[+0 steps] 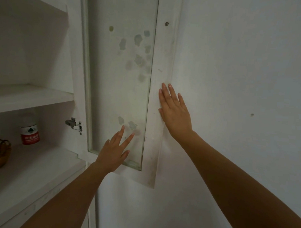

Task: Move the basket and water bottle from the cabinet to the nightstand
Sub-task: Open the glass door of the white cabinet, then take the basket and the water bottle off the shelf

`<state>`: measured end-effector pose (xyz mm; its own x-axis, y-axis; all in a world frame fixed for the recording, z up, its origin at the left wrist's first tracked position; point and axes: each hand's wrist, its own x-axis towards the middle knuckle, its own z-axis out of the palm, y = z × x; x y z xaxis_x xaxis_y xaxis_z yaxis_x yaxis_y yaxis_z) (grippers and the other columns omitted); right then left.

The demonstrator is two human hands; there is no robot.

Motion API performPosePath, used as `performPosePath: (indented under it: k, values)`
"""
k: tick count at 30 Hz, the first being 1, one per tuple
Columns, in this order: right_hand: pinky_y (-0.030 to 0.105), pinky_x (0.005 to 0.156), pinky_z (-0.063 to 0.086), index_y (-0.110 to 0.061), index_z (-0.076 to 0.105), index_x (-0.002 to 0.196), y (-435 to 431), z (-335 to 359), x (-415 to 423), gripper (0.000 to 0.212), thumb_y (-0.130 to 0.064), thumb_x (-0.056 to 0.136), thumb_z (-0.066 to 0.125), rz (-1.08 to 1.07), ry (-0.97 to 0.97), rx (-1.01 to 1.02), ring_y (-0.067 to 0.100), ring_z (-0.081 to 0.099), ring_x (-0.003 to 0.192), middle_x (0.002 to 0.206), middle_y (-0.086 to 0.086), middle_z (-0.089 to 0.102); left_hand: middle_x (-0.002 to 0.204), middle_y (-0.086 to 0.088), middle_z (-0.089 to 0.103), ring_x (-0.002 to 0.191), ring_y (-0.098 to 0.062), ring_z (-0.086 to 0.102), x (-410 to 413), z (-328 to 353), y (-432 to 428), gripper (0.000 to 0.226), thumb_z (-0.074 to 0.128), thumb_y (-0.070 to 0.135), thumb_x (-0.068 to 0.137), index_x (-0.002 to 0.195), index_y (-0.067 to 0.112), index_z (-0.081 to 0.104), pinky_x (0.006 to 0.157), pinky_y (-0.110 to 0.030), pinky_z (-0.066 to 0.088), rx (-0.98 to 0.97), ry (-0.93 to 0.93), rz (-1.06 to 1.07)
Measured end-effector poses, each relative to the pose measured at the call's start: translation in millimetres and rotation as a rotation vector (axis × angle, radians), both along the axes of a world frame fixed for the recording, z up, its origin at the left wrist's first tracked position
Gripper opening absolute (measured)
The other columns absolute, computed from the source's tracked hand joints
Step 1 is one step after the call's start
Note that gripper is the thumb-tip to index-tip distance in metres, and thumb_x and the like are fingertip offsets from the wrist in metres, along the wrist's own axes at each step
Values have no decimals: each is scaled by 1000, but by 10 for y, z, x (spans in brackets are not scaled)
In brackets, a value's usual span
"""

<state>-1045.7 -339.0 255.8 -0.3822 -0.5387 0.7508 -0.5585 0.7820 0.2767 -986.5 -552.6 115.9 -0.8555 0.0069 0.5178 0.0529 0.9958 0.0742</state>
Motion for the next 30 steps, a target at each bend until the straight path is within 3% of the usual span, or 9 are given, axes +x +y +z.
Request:
performPosePath:
  k: [5, 8, 15, 20, 26, 30]
  values:
    - [37, 115, 0, -9, 5, 146, 6, 12, 19, 57, -24, 98, 32, 19, -40, 3, 18, -8, 142, 158, 8, 3, 155, -8, -12, 142, -28, 10, 31, 33, 9, 66, 38, 38, 95, 143, 29, -6, 110, -53, 27, 14, -41, 22]
    - [38, 116, 1, -9, 5, 146, -4, 9, 57, 57, -28, 98, 30, 10, -48, -1, 22, -2, 145, 158, 7, 2, 156, -5, -6, 143, -25, 10, 127, 124, 23, 65, 36, 39, 96, 142, 28, -8, 112, -51, 23, 37, -53, 12]
    - [45, 116, 8, -6, 27, 141, -203, -36, 289, 50, -23, 95, 39, 81, -54, -130, 30, 8, 145, 155, 13, 19, 149, -8, 31, 135, -25, 31, 716, 312, -182, 58, 47, 32, 93, 144, 25, 20, 108, -41, 30, 22, 31, 65]
    - [49, 109, 31, -5, 45, 130, -632, -258, 607, 43, -18, 89, 44, 319, -99, -141, 34, 35, 136, 143, 16, 43, 143, -6, 41, 131, -22, 37, 1310, 317, -461, 50, 48, 30, 93, 140, 23, 32, 104, -39, 35, -13, 38, 283]
    - [46, 105, 36, -5, 45, 130, -1090, -709, 1099, 48, -16, 84, 45, 571, -282, -138, 33, 48, 125, 137, 19, 48, 134, -7, 51, 124, -25, 44, 2142, 286, -629, 46, 54, 28, 89, 133, 16, 43, 100, -41, 39, -24, 90, 498]
    - [47, 107, 36, -8, 40, 135, -1228, -1047, 1386, 59, -34, 84, 26, 664, -406, -29, 32, 44, 129, 141, 16, 45, 130, -10, 55, 122, -28, 47, 2677, 69, -645, 44, 58, 26, 87, 128, 12, 49, 99, -42, 38, 13, 76, 637]
